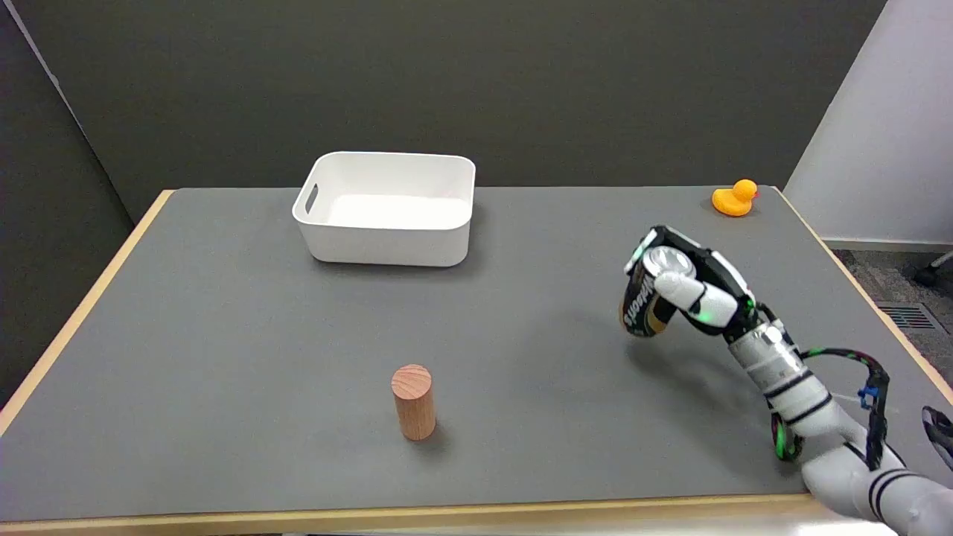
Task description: Place the black can into the white box.
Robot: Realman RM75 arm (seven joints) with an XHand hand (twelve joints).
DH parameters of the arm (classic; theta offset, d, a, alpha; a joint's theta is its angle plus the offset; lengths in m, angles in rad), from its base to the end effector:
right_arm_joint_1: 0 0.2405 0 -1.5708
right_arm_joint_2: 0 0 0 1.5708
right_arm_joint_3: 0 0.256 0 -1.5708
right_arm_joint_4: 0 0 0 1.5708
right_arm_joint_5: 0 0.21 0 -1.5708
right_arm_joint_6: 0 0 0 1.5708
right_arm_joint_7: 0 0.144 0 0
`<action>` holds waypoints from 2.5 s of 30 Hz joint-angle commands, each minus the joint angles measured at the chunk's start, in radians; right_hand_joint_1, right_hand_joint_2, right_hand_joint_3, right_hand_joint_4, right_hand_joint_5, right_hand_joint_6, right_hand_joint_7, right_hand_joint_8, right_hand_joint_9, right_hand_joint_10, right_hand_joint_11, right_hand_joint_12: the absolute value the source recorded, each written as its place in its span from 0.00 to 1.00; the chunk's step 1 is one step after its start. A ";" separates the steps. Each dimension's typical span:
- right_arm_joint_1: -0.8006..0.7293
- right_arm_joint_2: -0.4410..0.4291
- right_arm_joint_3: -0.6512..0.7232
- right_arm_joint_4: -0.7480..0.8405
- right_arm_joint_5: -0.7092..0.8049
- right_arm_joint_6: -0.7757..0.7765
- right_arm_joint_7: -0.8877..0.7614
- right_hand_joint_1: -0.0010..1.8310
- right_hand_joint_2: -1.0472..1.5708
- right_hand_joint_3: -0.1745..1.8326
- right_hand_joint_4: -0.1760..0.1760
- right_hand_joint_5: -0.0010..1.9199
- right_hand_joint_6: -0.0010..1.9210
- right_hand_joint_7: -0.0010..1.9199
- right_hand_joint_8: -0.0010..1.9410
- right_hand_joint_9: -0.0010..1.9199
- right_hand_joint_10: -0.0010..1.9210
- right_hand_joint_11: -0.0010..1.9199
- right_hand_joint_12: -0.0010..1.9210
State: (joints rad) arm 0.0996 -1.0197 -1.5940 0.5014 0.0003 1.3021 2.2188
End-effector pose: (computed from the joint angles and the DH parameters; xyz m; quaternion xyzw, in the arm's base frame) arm -0.3239 -0.2746 0.4489 0.5782 -0.4853 0.5467 0.3623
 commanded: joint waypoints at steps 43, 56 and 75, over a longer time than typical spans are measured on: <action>0.967 -0.421 -0.467 -0.126 -0.048 -1.070 -0.577 0.63 0.87 0.19 0.08 0.25 0.82 0.41 0.79 0.35 0.72 0.17 0.98; 0.975 -0.424 -0.435 -0.227 -0.044 -1.079 -0.664 0.63 0.84 0.25 0.10 0.26 0.83 0.41 0.78 0.32 0.73 0.16 0.98; 0.928 -0.404 -0.471 -0.169 -0.057 -0.976 -0.706 0.22 0.60 0.54 0.60 0.00 0.00 0.00 0.00 0.00 0.01 0.00 0.30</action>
State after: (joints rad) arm 1.0360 -1.4253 -2.0506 0.3323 -0.0505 0.2789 1.5744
